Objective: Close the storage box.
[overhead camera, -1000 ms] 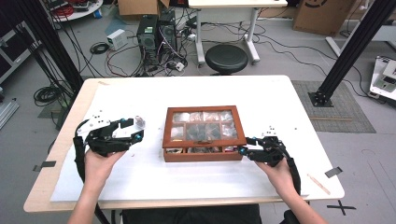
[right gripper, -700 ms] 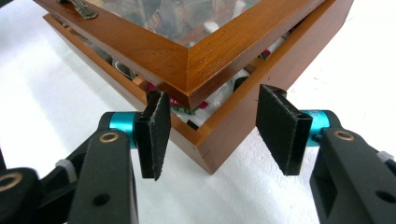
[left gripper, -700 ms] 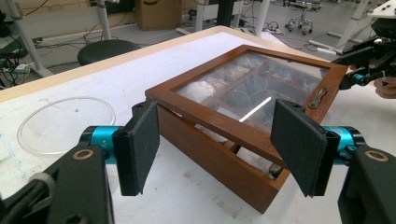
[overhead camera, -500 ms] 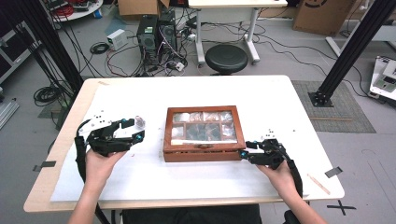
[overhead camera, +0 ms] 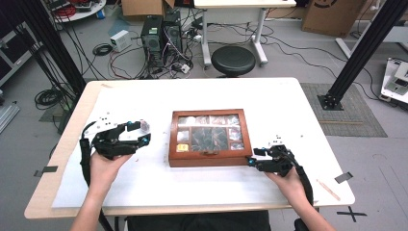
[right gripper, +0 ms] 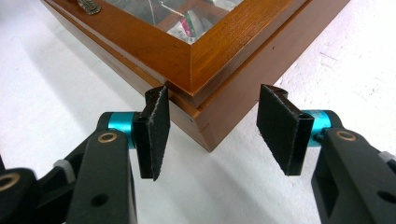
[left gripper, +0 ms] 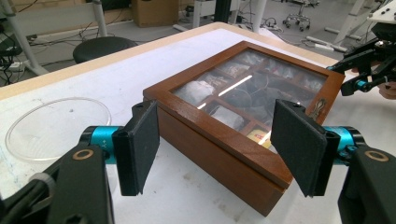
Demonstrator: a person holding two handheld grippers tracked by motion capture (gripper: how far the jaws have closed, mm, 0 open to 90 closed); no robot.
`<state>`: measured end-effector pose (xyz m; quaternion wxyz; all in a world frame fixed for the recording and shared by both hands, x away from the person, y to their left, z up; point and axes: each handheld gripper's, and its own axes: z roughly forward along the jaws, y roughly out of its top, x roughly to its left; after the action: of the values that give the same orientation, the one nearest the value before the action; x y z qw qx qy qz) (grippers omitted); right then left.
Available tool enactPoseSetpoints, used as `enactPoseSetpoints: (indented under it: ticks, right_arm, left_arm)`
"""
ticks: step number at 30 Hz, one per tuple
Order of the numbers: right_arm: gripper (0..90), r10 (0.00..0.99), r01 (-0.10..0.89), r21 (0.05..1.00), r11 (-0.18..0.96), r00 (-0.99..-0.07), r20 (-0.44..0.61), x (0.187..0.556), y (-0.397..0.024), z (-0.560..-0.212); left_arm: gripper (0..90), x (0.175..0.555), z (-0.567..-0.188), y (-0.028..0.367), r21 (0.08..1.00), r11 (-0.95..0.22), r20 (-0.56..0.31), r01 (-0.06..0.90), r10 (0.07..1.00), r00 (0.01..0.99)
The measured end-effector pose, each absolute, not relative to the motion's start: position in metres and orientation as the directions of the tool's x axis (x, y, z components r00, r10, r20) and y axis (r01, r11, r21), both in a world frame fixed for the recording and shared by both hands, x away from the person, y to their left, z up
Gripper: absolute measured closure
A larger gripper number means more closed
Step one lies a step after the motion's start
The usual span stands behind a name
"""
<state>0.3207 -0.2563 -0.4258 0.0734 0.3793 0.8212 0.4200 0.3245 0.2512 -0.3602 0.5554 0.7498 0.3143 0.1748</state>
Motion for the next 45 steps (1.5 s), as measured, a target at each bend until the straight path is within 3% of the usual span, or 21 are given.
enactPoseSetpoints:
  ticks: [4, 12, 19, 29, 45]
  right_arm:
    - [44.7, 0.686, 0.543, 0.744, 0.388, -0.709, 0.16, 0.319, -0.255, -0.425]
    - [39.4, 0.696, 0.516, 0.796, 0.317, -0.696, 0.175, 0.316, -0.271, -0.411]
    - [31.4, 0.723, 0.393, 0.892, 0.221, -0.68, 0.121, 0.321, -0.285, -0.374]
    - [29.3, 0.764, 0.301, 0.943, 0.144, -0.639, 0.087, 0.335, -0.293, -0.336]
    - [25.9, 0.787, 0.295, 0.945, 0.139, -0.613, 0.076, 0.342, -0.29, -0.339]
  left_arm:
    - [32.7, 0.325, -0.359, 0.252, 0.944, -0.183, -0.087, 0.275, 0.665, 0.742]
    - [32.8, 0.326, -0.356, 0.255, 0.949, -0.168, -0.089, 0.266, 0.668, 0.738]
    - [32.8, 0.324, -0.349, 0.258, 0.957, -0.153, -0.081, 0.245, 0.672, 0.736]
    - [32.5, 0.321, -0.342, 0.264, 0.966, -0.134, -0.073, 0.222, 0.68, 0.729]
    - [32.2, 0.317, -0.34, 0.267, 0.968, -0.132, -0.066, 0.214, 0.689, 0.722]
